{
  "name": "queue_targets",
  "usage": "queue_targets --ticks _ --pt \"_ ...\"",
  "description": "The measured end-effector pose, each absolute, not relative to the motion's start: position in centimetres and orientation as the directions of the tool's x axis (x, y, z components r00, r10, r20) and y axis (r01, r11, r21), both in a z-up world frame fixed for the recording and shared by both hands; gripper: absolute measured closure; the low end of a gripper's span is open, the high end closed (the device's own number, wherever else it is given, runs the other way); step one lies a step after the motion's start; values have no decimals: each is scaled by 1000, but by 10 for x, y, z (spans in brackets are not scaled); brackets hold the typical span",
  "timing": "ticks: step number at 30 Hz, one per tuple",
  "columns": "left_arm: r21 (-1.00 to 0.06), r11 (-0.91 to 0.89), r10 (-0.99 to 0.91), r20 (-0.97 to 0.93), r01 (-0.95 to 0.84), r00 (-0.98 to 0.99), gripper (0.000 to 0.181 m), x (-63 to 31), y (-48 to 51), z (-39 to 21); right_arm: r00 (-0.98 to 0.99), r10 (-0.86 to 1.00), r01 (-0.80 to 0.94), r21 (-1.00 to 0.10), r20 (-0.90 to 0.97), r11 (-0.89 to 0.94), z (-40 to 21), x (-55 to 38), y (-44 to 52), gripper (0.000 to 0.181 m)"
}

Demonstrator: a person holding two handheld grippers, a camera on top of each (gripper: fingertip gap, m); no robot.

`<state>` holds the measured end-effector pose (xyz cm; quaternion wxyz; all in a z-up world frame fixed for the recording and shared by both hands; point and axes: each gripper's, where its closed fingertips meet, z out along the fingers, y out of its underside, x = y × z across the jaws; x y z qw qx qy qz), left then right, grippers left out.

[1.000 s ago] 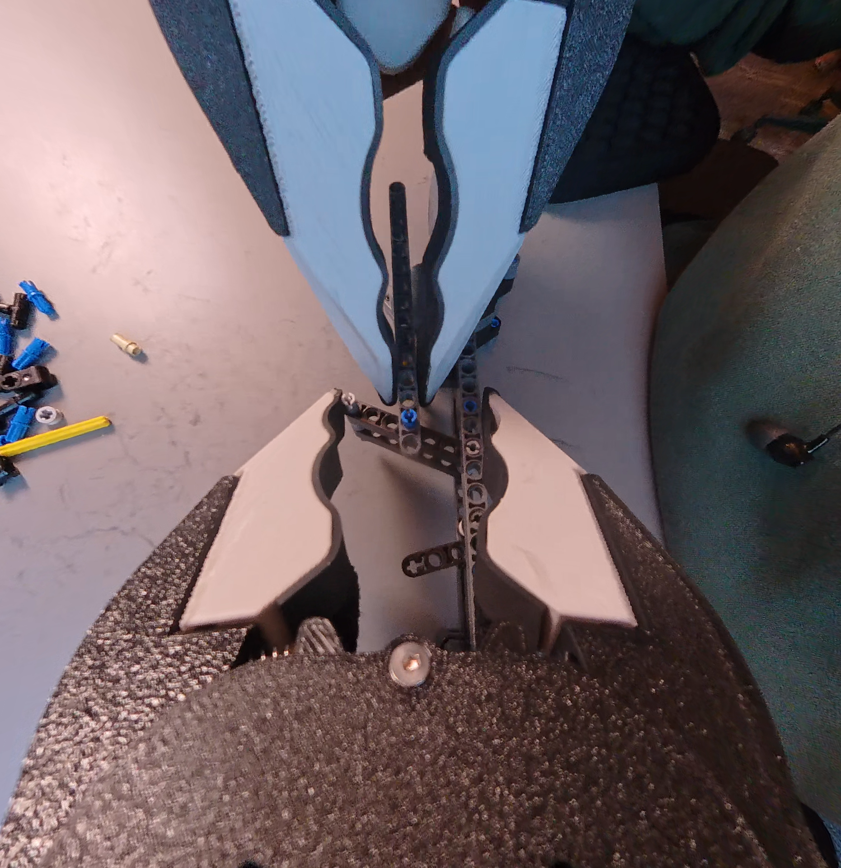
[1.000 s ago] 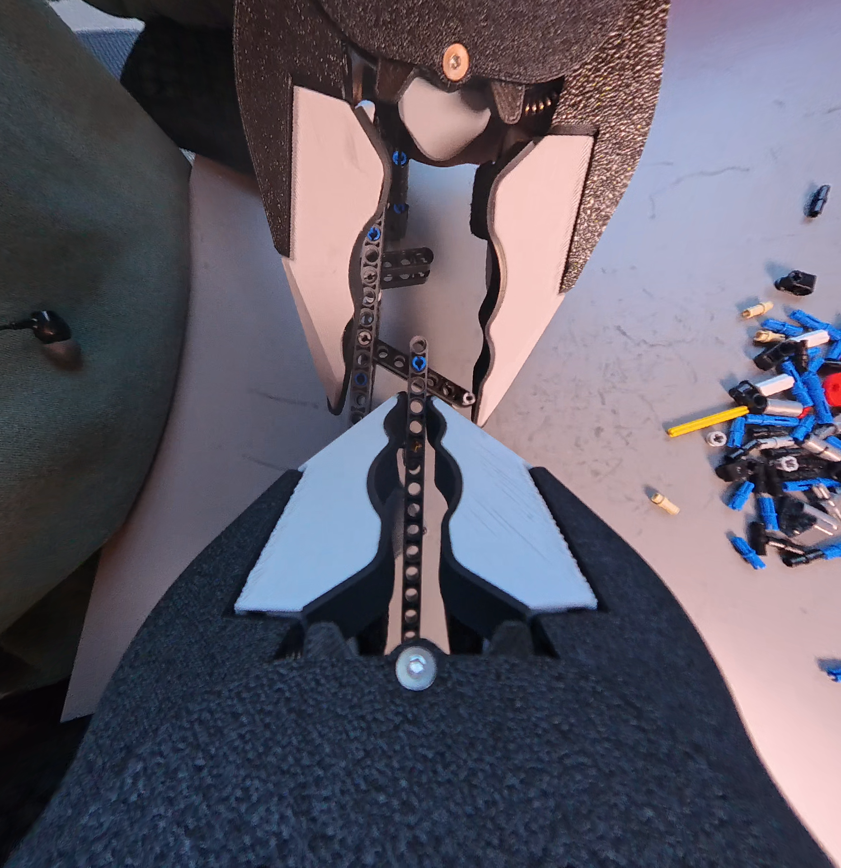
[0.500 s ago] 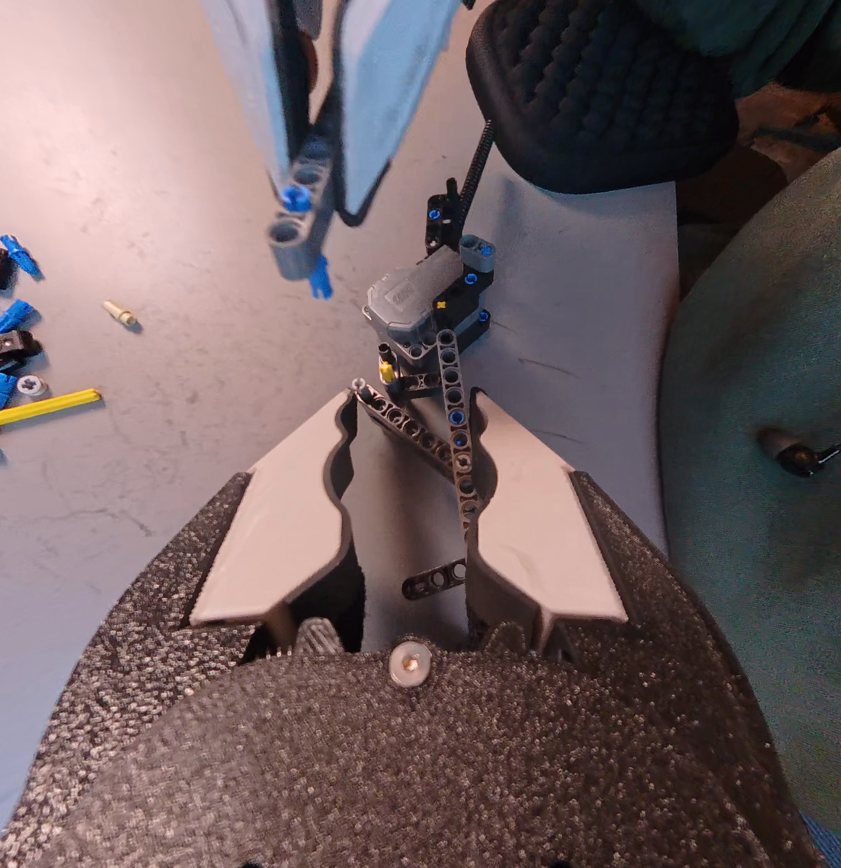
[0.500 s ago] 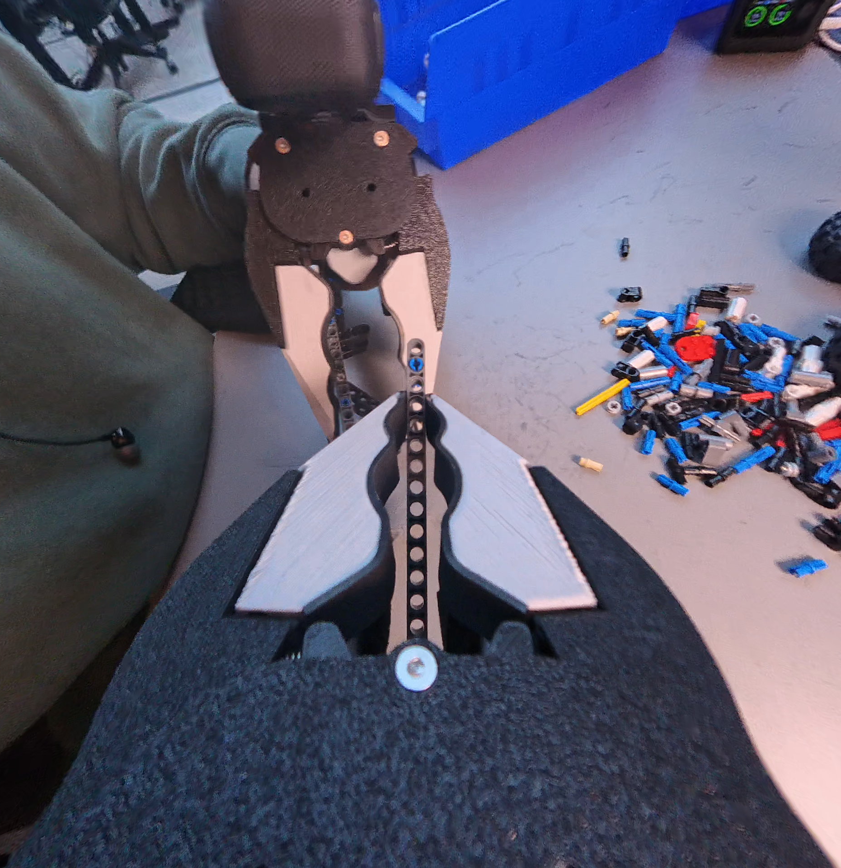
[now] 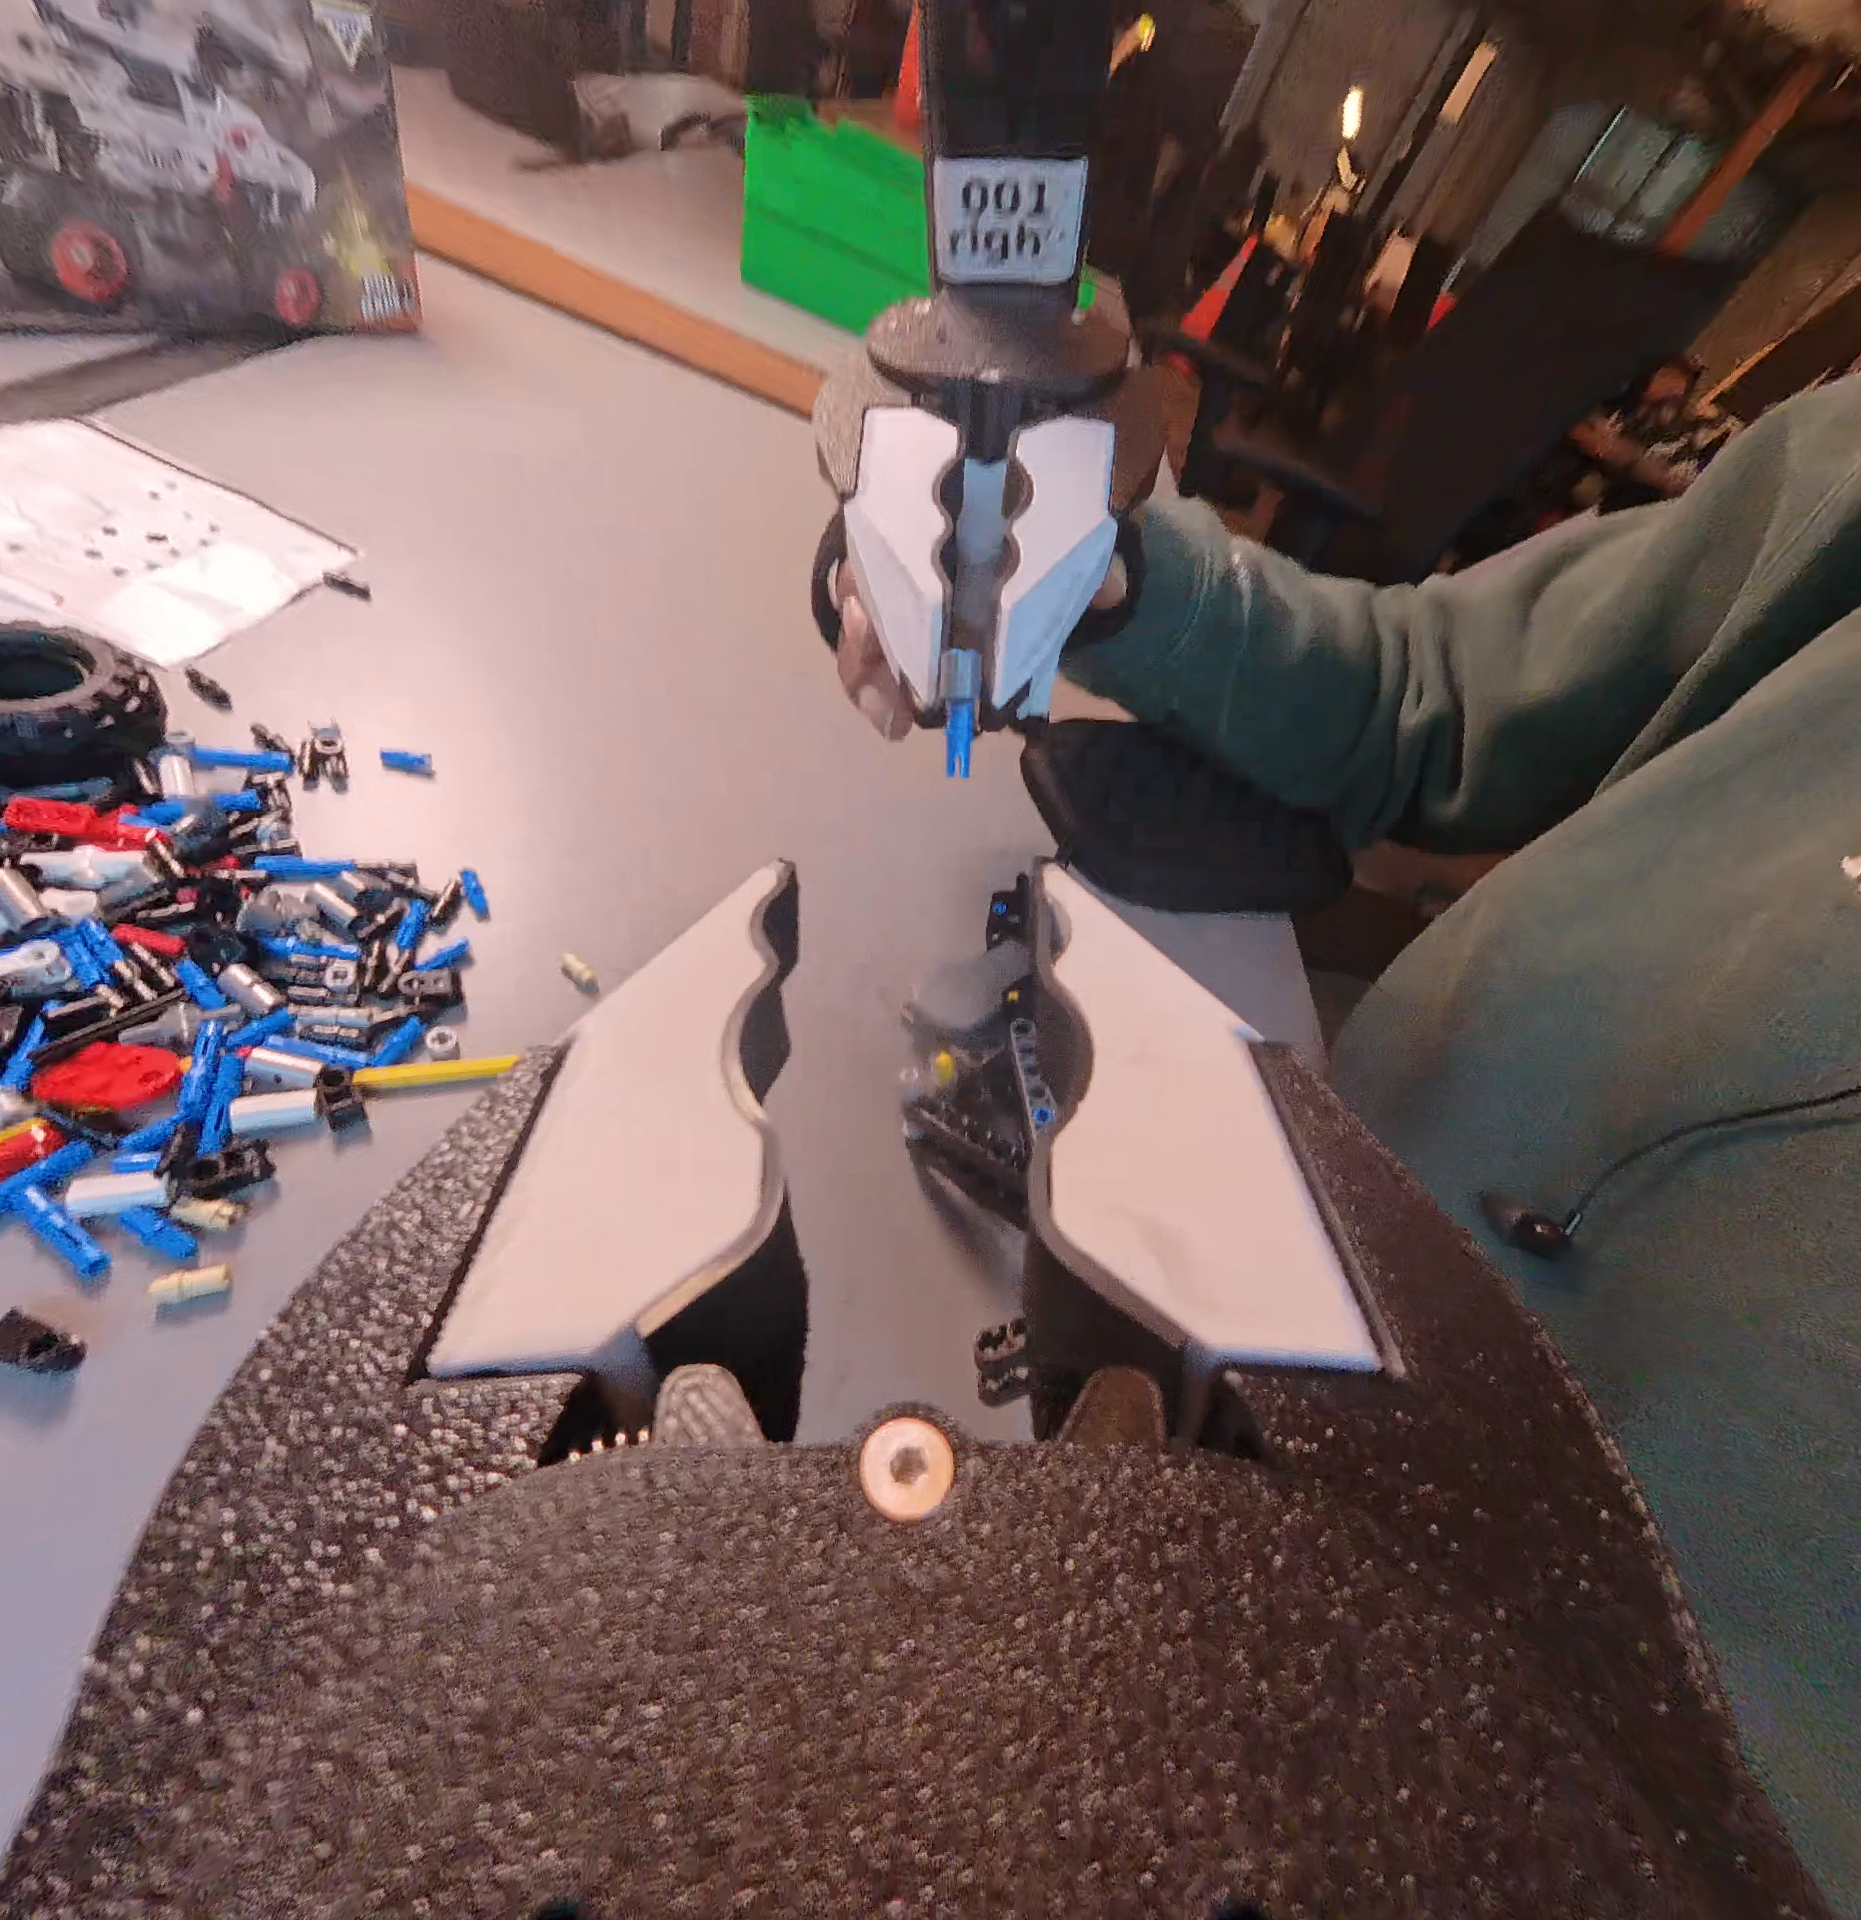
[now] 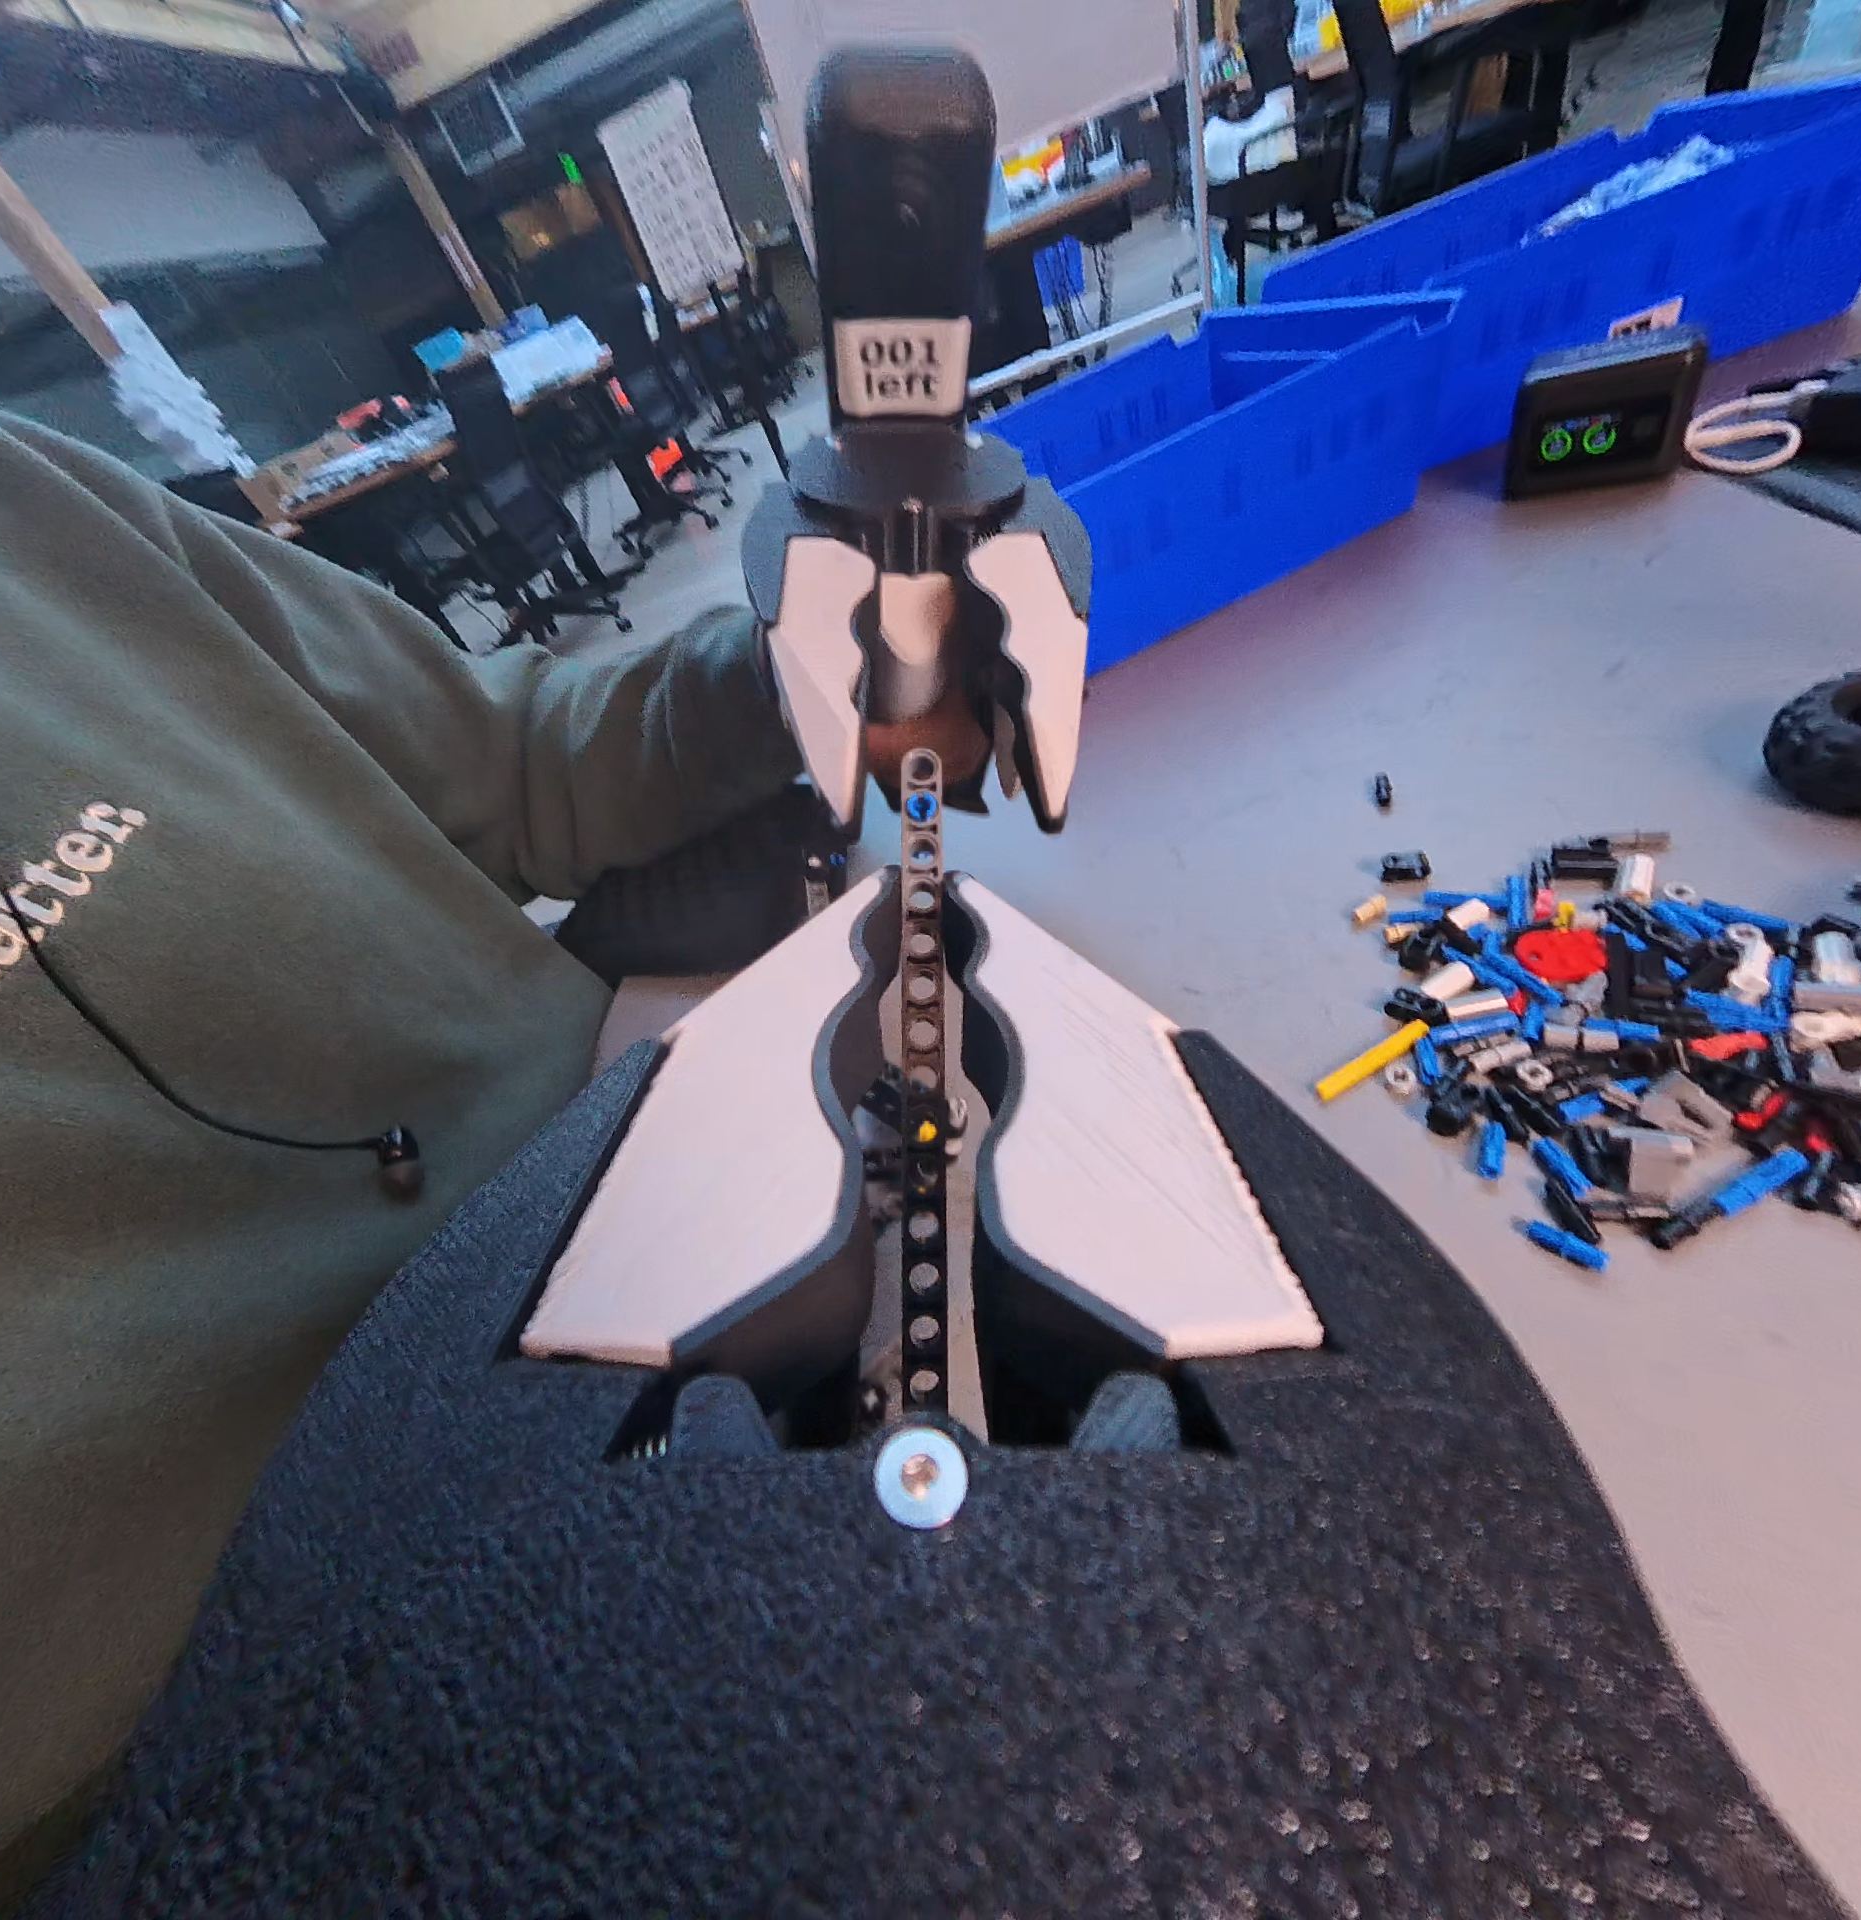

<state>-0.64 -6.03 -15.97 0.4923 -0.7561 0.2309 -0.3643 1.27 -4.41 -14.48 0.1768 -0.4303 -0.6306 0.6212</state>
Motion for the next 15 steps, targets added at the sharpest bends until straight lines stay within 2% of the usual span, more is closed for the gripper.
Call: queue_targets --ticks 5,9,15 --pt "-948 -300 -763 305 105 570 156 10 -55 -132 -599 732 254 -944 -326 -212 -131 5 -53 175" --pt "-963 -262 -762 248 65 598 177 12 -54 -129 -596 734 248 -944 -324 -216 -132 4 -55 175" --pt "-963 -260 -754 249 72 608 177 9 -54 -124 -585 742 174 -944 -328 -281 -117 1 -52 177"
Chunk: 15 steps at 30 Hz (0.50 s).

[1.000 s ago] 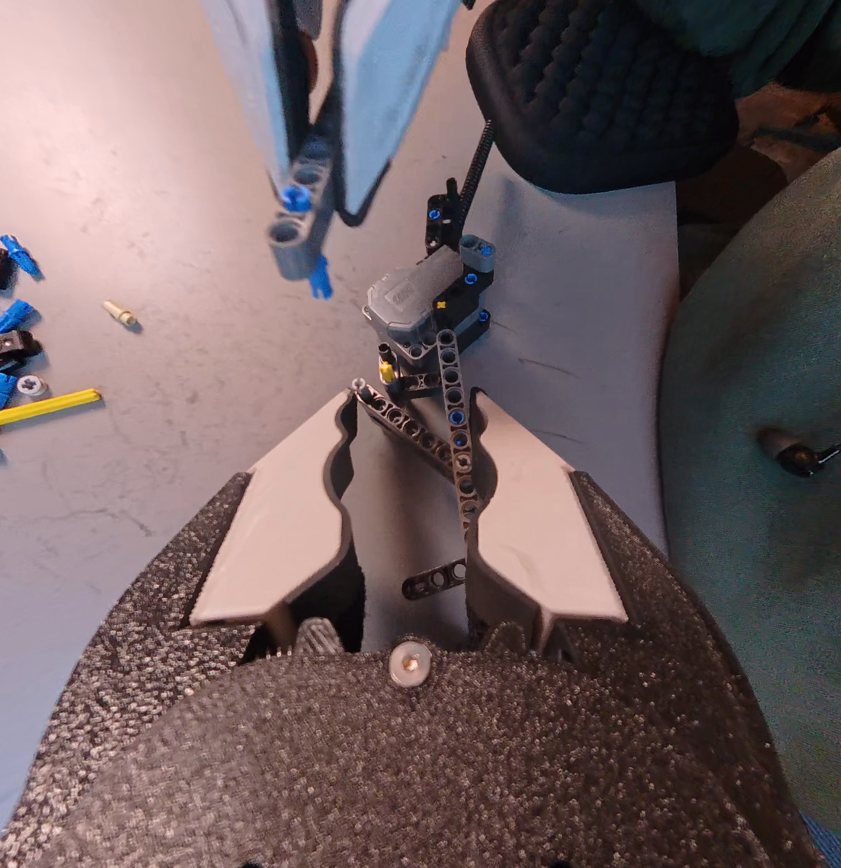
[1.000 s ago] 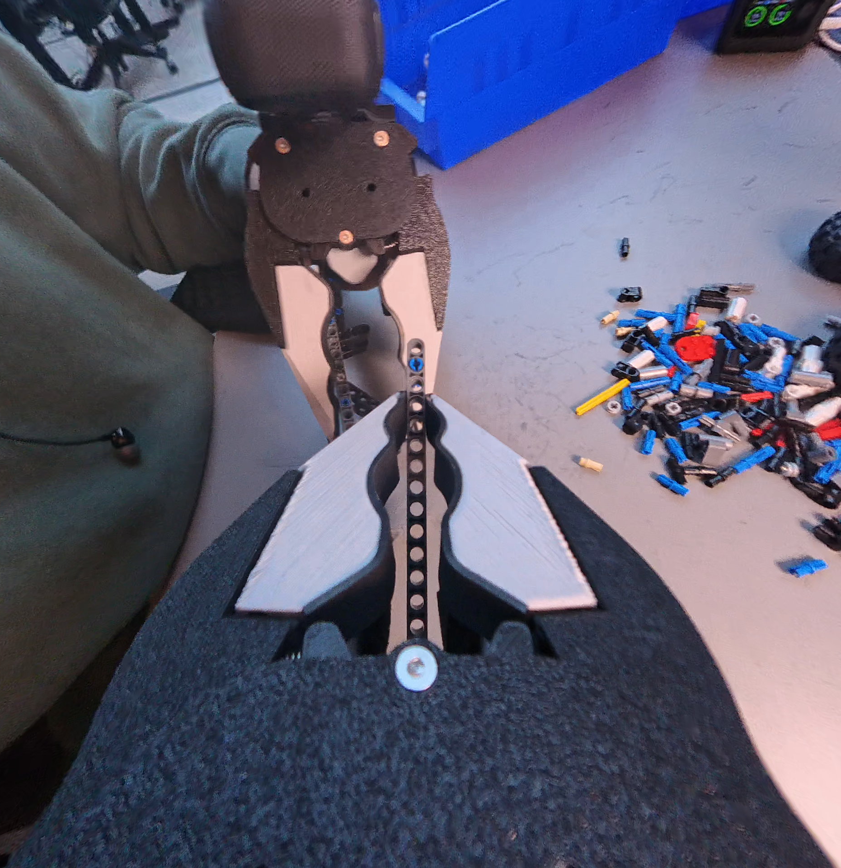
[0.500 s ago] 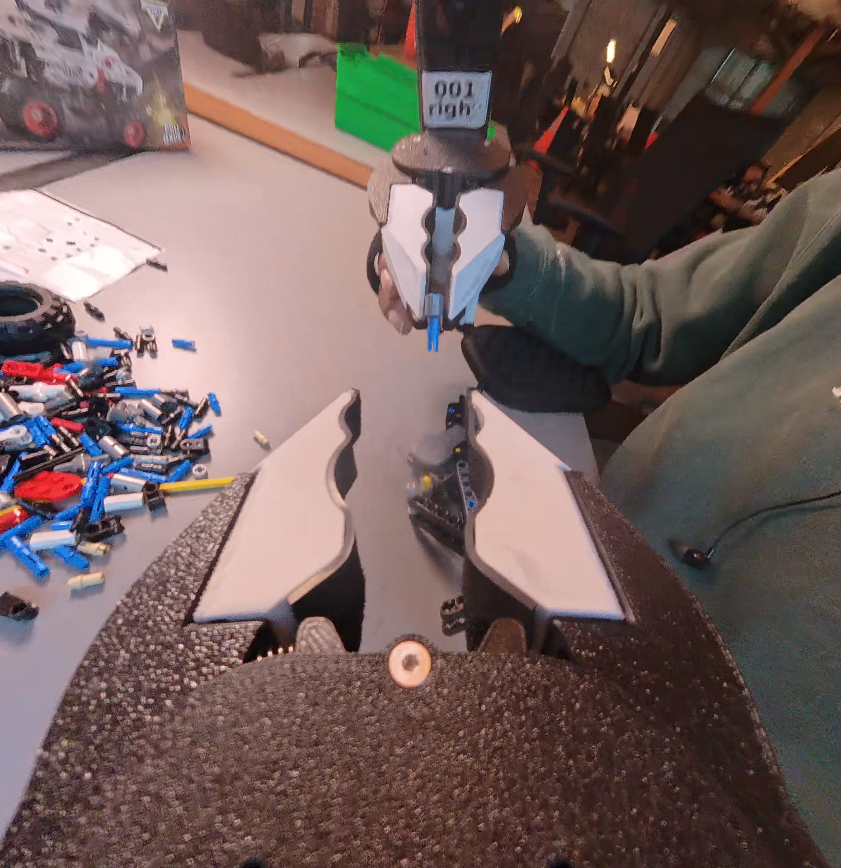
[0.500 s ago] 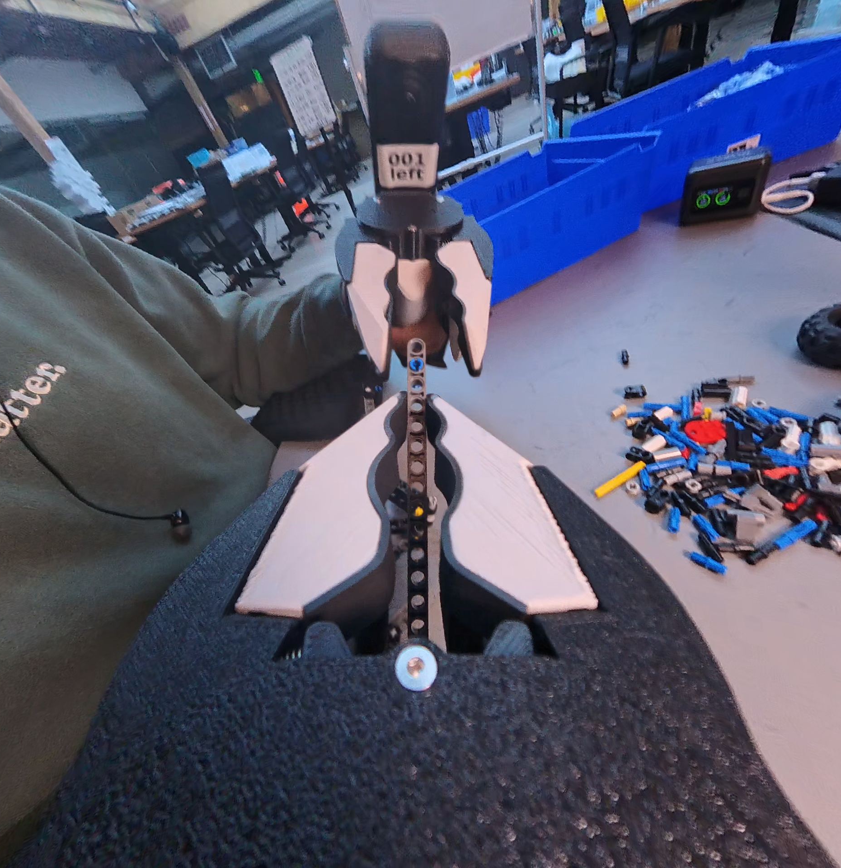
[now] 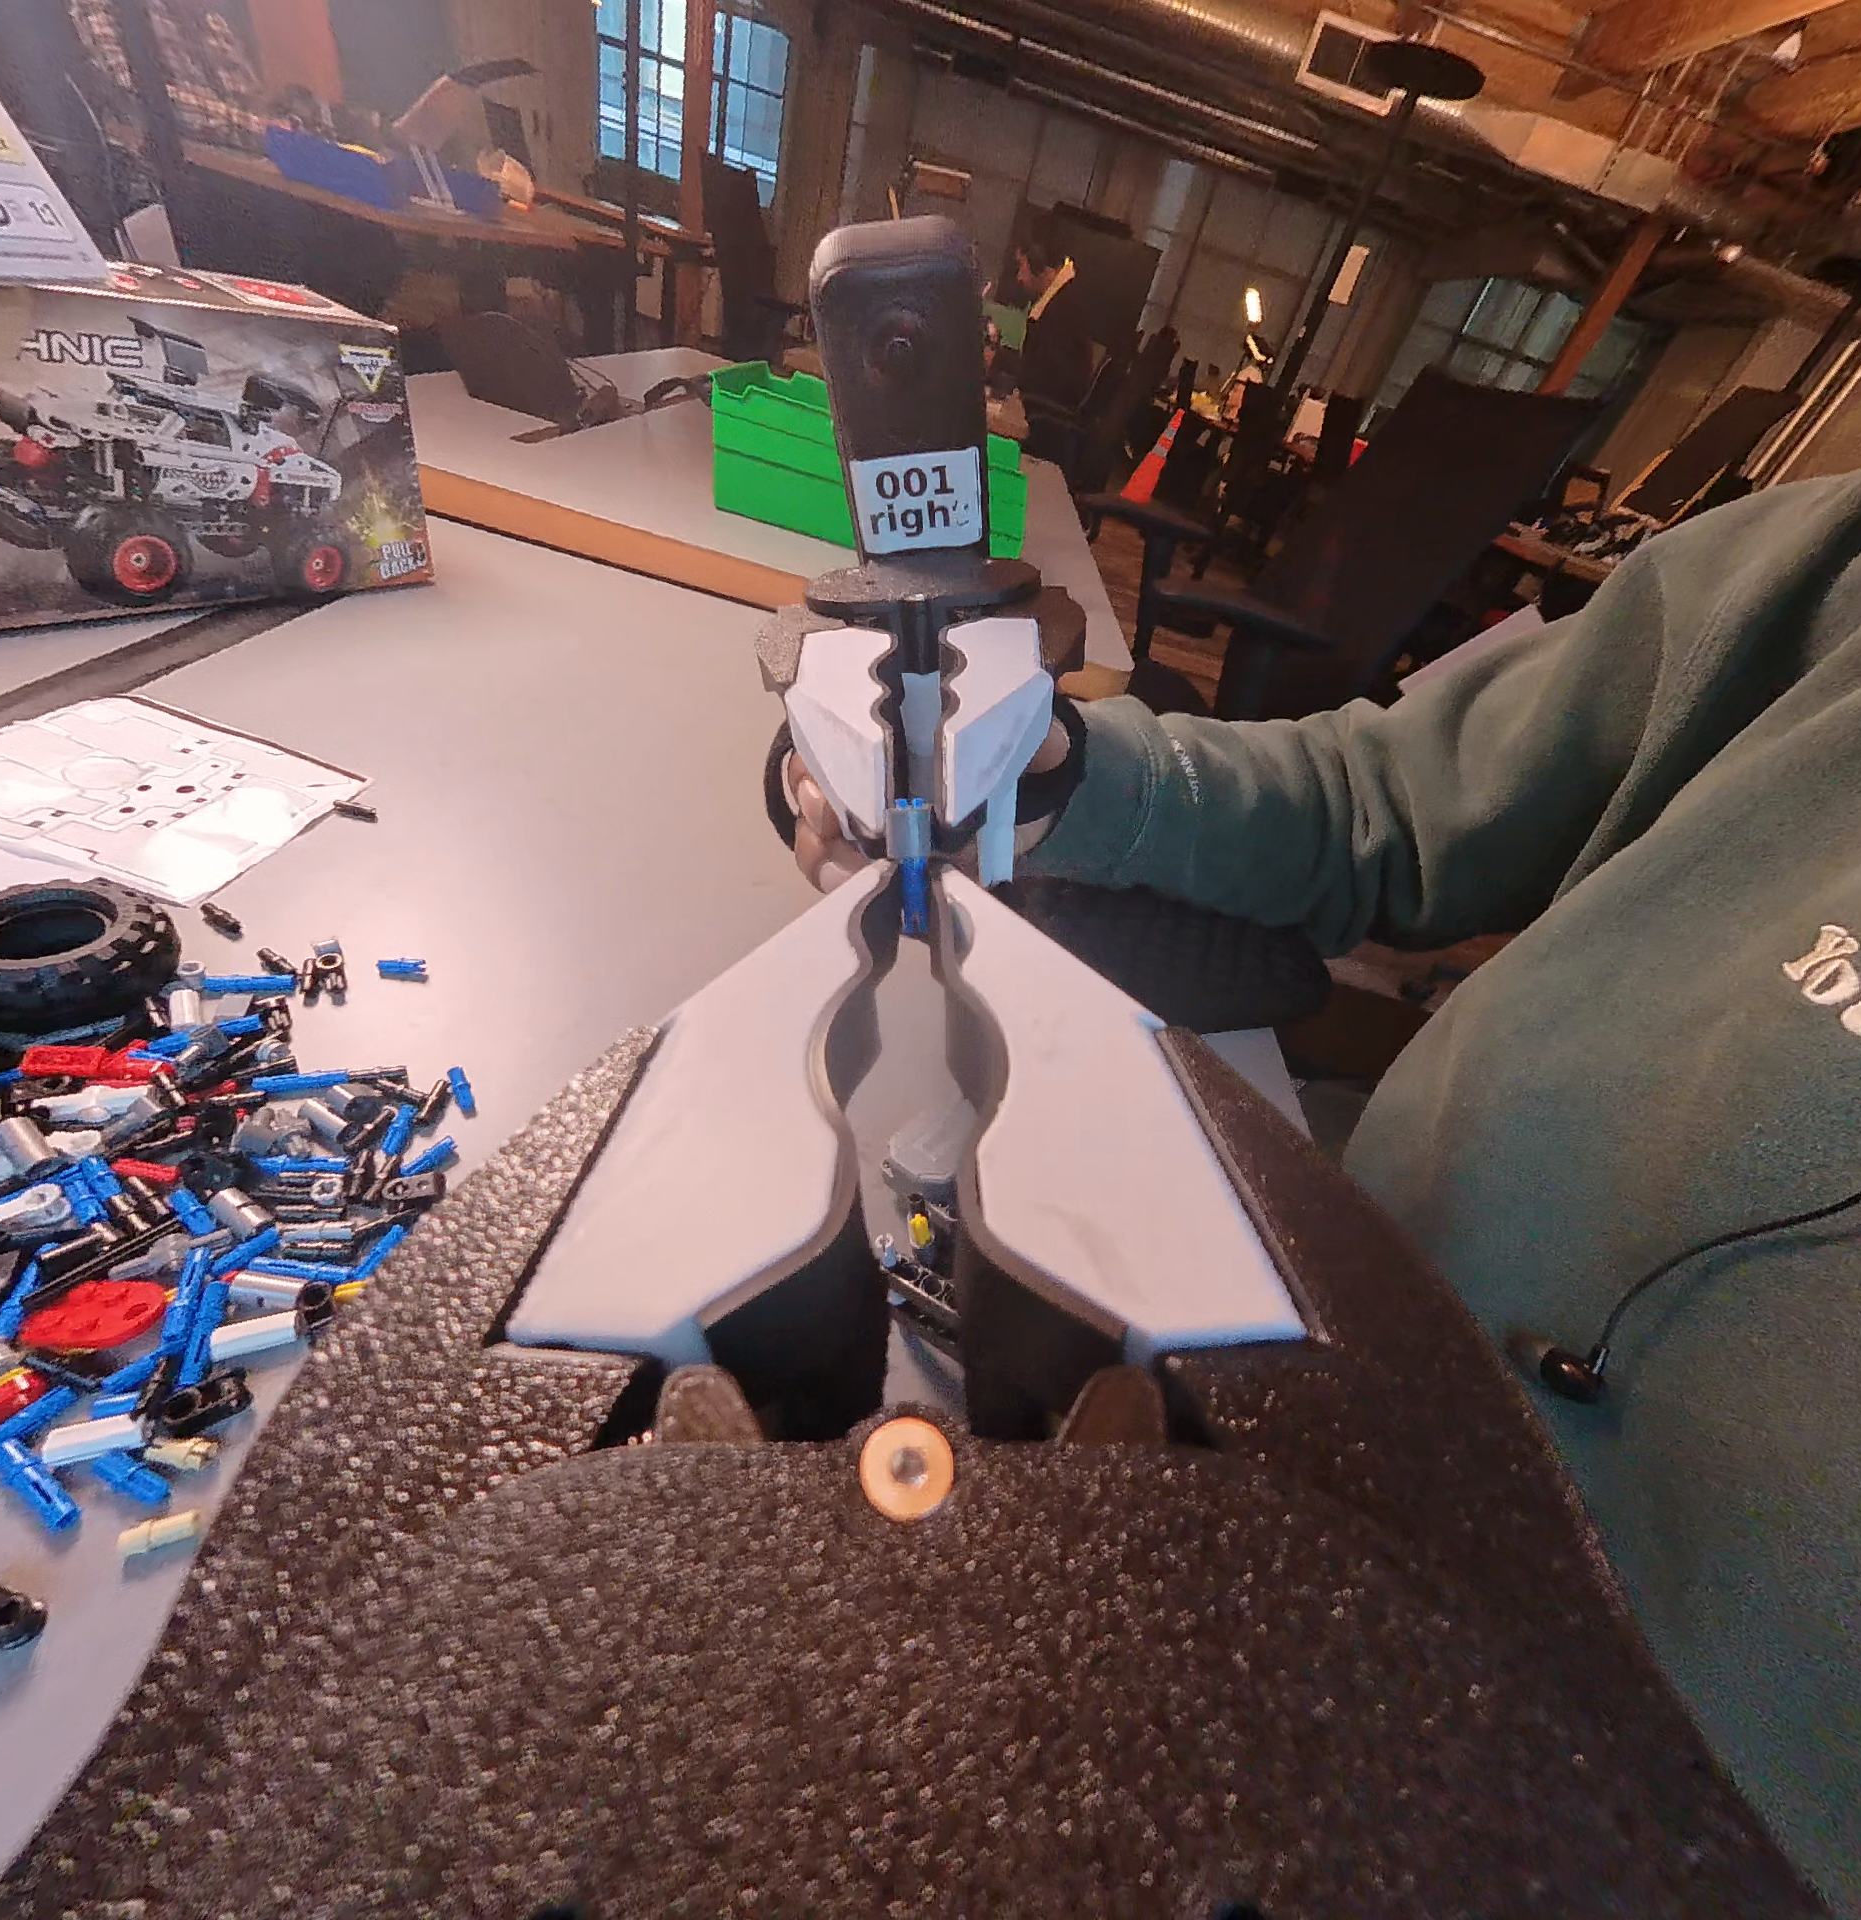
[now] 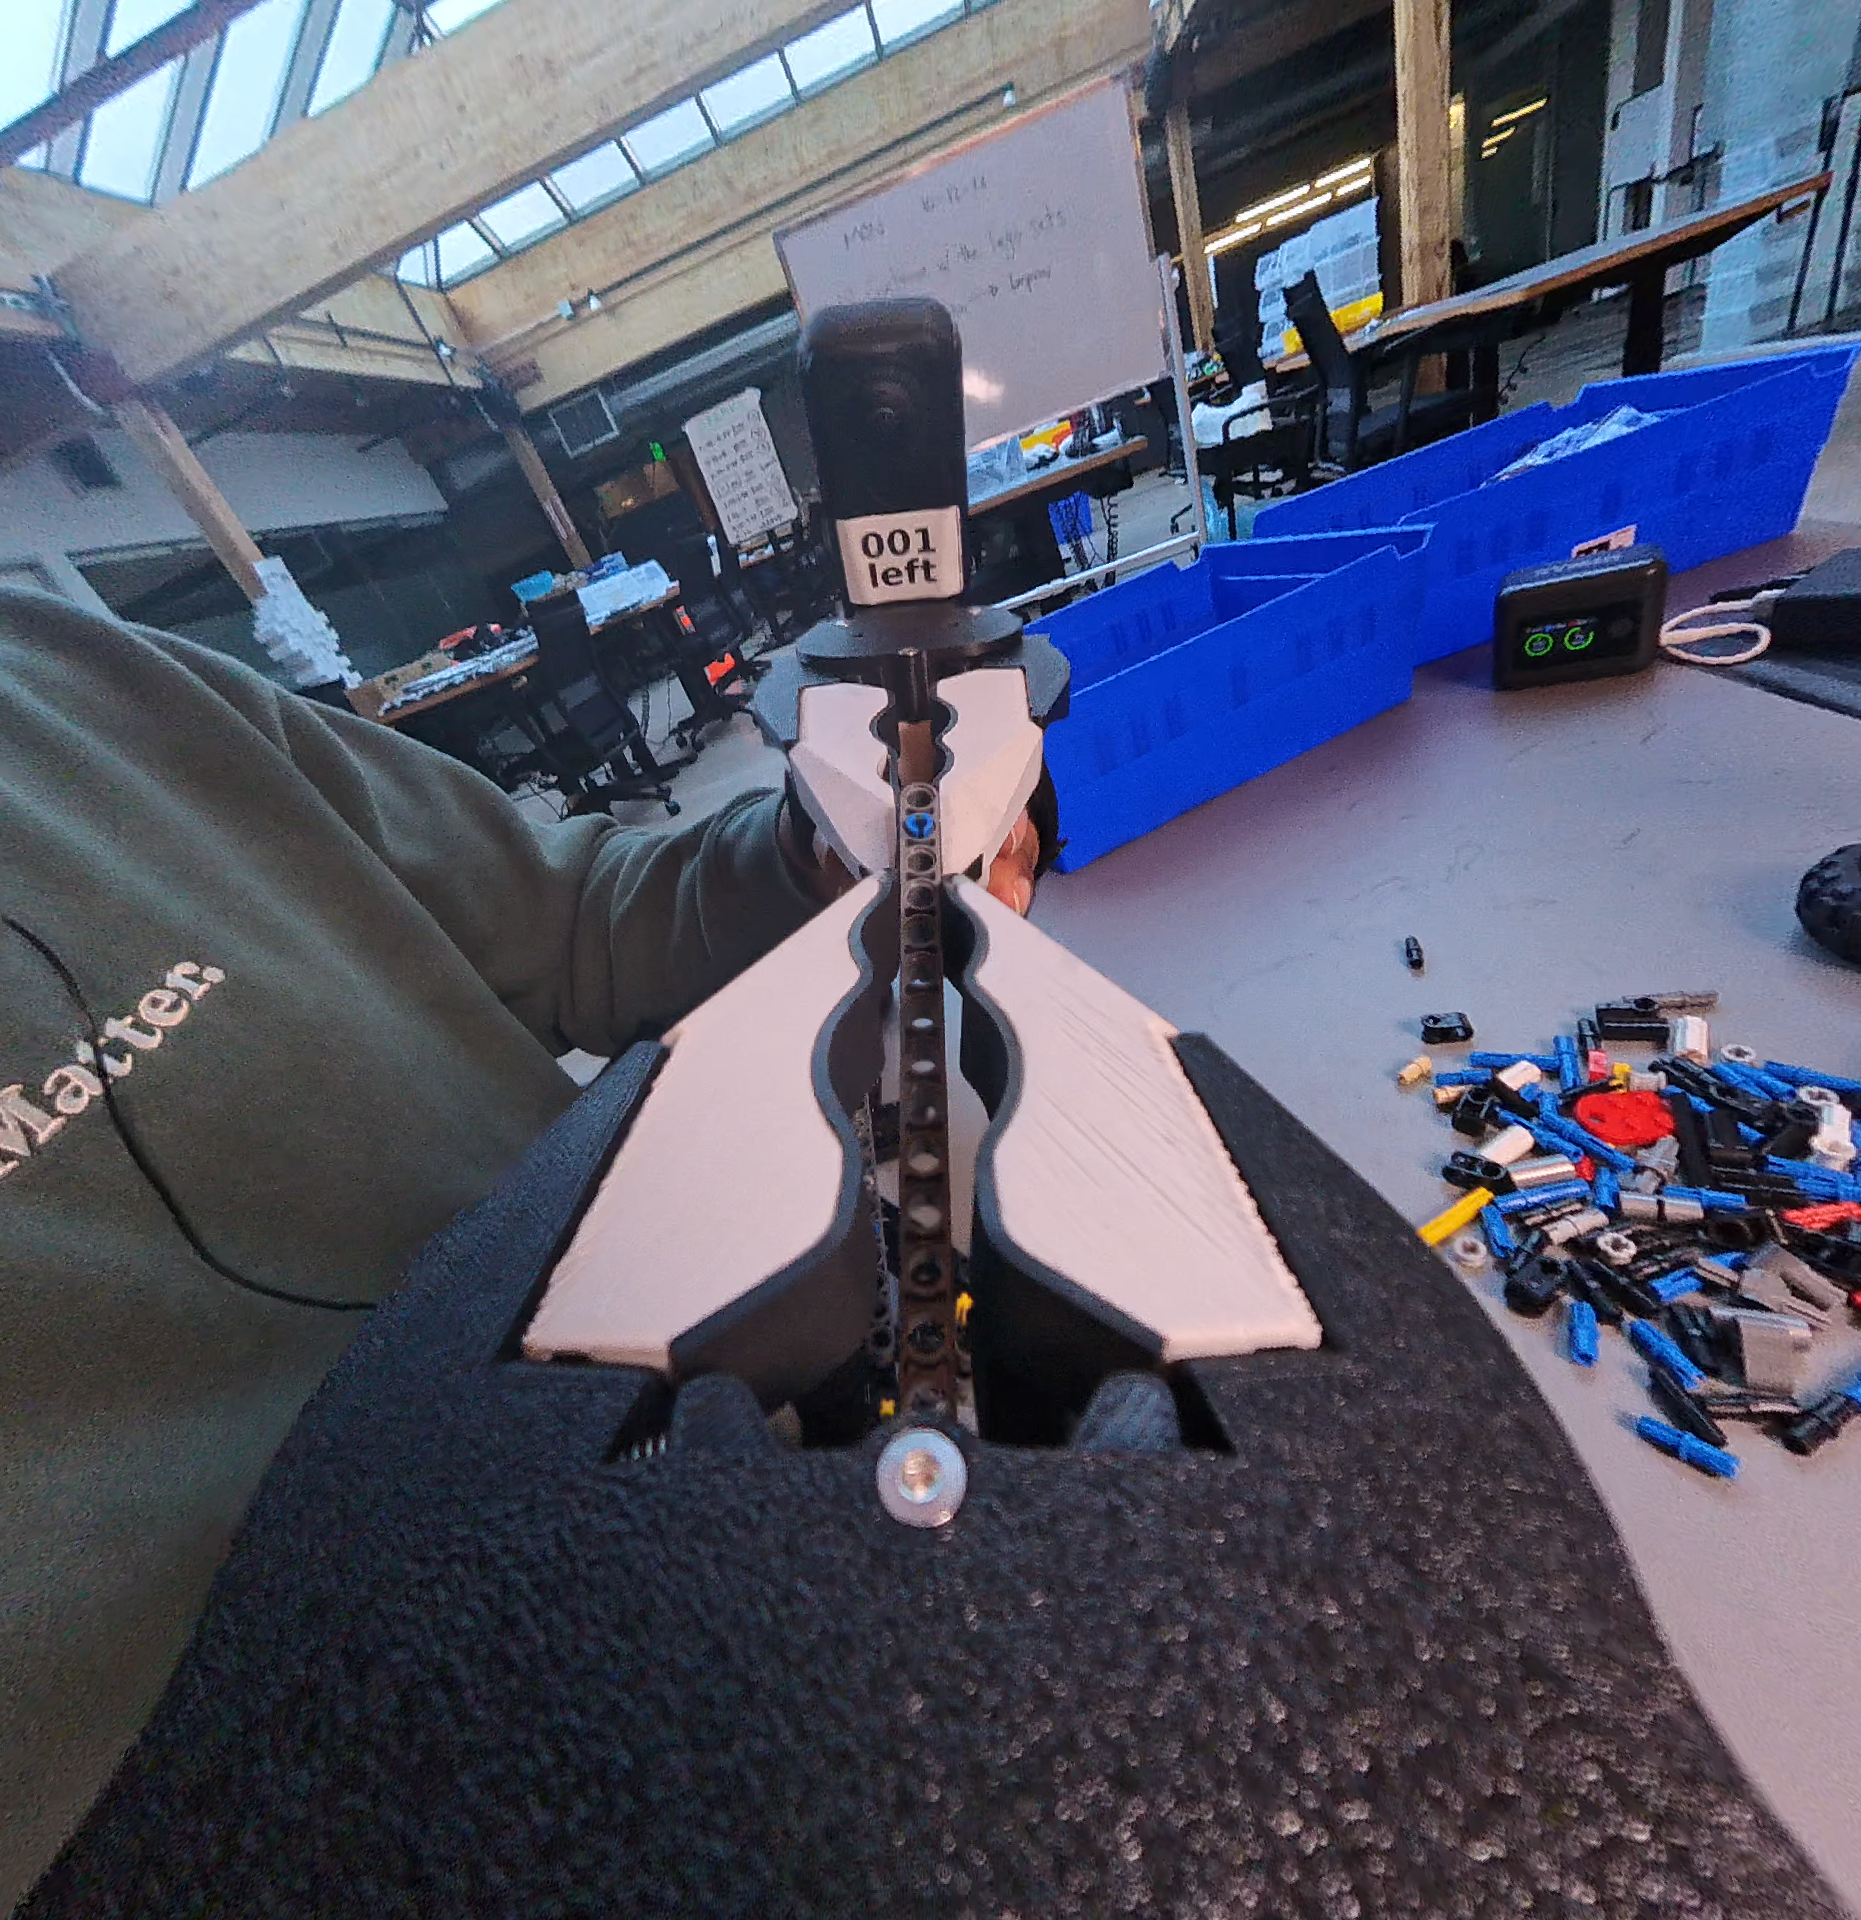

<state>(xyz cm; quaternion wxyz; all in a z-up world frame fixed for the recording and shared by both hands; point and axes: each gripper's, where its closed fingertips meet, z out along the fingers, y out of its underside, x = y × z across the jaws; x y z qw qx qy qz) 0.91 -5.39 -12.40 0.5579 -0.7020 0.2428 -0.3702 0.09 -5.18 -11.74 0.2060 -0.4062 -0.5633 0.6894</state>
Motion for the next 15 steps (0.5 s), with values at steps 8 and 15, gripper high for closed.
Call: queue_targets --ticks 8,15 --pt "-915 -402 -611 257 -14 749 177 -29 -34 -182 -409 877 -85 -946 -252 -312 -57 38 25 176" --pt "-825 -516 -431 17 -231 902 176 -71 36 -238 -396 853 66 -937 -340 -343 -111 15 25 175"
